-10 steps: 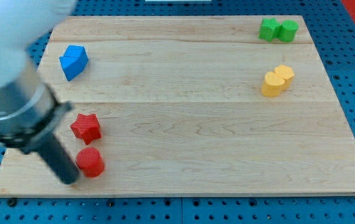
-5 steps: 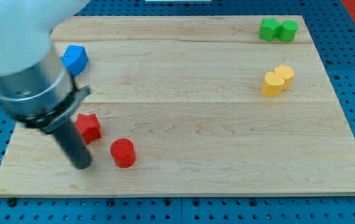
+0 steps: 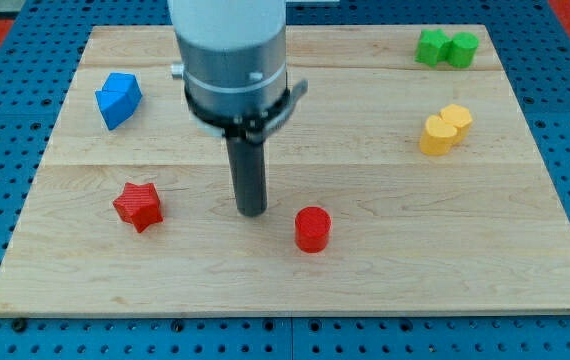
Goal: Place the red star into the red circle
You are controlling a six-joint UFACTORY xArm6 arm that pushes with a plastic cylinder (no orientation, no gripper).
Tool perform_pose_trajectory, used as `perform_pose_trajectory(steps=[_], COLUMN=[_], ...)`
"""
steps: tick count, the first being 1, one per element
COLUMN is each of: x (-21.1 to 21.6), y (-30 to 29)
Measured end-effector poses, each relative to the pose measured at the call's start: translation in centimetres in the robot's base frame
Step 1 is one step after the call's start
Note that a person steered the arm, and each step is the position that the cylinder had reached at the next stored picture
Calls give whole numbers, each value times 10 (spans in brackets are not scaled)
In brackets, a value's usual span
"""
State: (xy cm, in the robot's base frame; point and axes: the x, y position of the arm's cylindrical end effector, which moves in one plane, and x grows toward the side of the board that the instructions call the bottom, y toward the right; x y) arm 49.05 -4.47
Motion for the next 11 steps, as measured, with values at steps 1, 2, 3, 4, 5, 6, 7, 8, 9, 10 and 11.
perform_pose_trajectory(steps=[1, 2, 3, 4, 5, 6, 7, 8, 9, 10, 11], x=[-23, -24, -5, 14, 34, 30, 46, 66, 66, 66, 58], y=[-58, -141, -162, -98, -34, -58, -81, -61, -18, 9, 6])
